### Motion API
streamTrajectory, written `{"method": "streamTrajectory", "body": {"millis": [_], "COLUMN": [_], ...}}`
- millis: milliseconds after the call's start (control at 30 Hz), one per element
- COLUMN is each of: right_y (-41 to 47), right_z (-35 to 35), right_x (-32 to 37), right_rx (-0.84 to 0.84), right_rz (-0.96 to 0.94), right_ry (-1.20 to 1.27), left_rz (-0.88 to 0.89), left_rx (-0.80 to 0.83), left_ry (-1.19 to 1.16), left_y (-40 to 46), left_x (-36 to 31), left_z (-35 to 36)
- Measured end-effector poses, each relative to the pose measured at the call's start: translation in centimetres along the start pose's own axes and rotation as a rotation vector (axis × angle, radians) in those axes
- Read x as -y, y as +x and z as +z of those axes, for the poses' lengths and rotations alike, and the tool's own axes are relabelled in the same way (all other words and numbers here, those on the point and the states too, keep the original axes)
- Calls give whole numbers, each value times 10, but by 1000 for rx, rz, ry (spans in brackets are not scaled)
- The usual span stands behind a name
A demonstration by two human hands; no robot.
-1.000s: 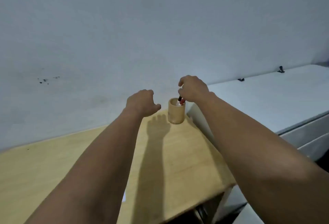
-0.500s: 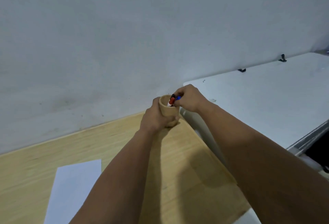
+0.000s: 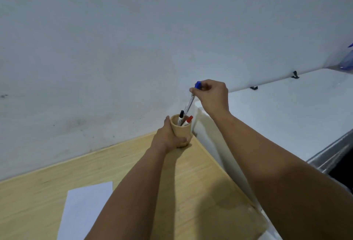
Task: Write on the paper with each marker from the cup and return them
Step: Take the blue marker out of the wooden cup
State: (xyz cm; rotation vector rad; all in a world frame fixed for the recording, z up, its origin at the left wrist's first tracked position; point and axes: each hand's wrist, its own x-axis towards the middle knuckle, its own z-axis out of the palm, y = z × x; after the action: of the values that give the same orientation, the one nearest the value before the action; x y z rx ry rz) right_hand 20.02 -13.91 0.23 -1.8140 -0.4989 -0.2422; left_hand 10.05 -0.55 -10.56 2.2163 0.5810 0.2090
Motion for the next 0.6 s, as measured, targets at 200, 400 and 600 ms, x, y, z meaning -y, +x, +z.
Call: {"method": "streamTrajectory", "body": {"millis": [200, 400, 600], "right_y": [-9, -74, -159], "right_z": [-2, 41, 85], "right_x": [52, 65, 89], "right_rx": [96, 372, 741], "right_rz": [-142, -56, 41], "right_ry": [135, 283, 230], "left_rz": [-23, -23, -117], "left_rx": [-50, -310, -488], "left_ry": [181, 223, 16], "left_y": [-39, -105, -178], "left_x": [-15, -7, 42], "left_z": [-50, -123, -178]}}
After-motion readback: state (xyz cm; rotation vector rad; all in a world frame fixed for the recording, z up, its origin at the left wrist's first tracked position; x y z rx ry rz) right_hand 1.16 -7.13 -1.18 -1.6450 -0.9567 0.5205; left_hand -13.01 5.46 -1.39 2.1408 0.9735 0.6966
